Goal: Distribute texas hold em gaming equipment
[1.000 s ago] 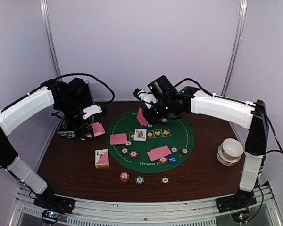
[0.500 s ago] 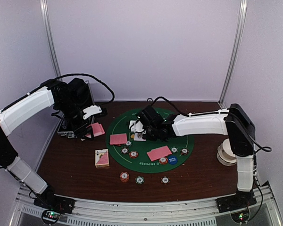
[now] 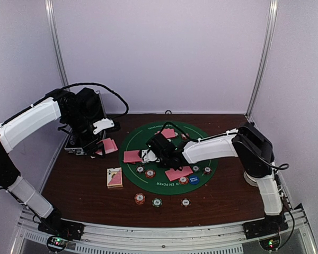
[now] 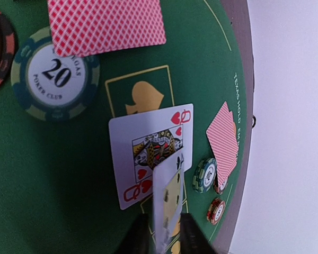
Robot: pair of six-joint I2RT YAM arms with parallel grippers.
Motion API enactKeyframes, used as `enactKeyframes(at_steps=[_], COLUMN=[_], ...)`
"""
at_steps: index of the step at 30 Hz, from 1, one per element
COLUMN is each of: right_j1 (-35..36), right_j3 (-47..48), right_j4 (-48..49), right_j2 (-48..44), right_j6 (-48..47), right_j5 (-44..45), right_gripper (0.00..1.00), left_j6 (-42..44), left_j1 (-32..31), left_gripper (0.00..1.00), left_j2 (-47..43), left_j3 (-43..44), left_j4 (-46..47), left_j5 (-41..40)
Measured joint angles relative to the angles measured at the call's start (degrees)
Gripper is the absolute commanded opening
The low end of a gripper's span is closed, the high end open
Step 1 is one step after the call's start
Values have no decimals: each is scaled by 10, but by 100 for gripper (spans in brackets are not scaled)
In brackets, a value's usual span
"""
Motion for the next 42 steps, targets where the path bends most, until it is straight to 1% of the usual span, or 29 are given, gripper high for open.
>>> enactKeyframes(at_steps=[1, 2, 4, 5, 6, 10, 12, 17, 20, 24, 27, 29, 32, 35, 38, 40, 42], right_j1=[0, 0, 2, 2, 3, 7, 7, 8, 7, -3, -16, -32, -60, -78, -79, -77, -73], right_j3=[0, 0, 0, -2, -4, -16, -17, -18, -12, 34, 60, 68, 70, 70, 70, 70, 70], right_j4=[-3, -4, -4, -3, -3, -7, -7, -2, -8, -53, -85, -100, -103, -100, -83, -66, -56], right_j2=[0, 0, 0, 0, -2, -12, -22, -68, -109, -152, -184, -204, -214, -203, -176, -154, -137], right_j6=[5, 9, 16, 19, 24, 43, 55, 113, 177, 301, 408, 484, 596, 699, 800, 858, 897], right_j5=[0, -1, -2, -3, -4, -6, -5, 18, 30, 15, -42, -109, -246, -368, -486, -548, -590], right_gripper=[61, 68, 76, 82, 86, 97, 99, 99, 100, 100, 99, 99, 100, 99, 97, 97, 97], left_j6=[0, 0, 0, 0, 0, 0, 0, 0, 0, 0, 0, 0, 0, 0, 0, 0, 0], left_j1=[0, 0, 0, 0, 0, 0, 0, 0, 0, 0, 0, 0, 0, 0, 0, 0, 0], left_gripper=[0, 0, 0, 0, 0, 0, 0, 0, 0, 0, 0, 0, 0, 0, 0, 0, 0], left_j2=[0, 0, 0, 0, 0, 0, 0, 0, 0, 0, 0, 0, 0, 0, 0, 0, 0], left_j3=[0, 0, 0, 0, 0, 0, 0, 0, 0, 1, 5, 8, 13, 15, 15, 16, 17], left_j4=[0, 0, 0, 0, 0, -2, -2, -4, -6, -7, -7, -7, -7, -7, -7, -7, -7], left_j5=[0, 0, 0, 0, 0, 0, 0, 1, 1, 1, 1, 1, 1, 1, 1, 2, 2])
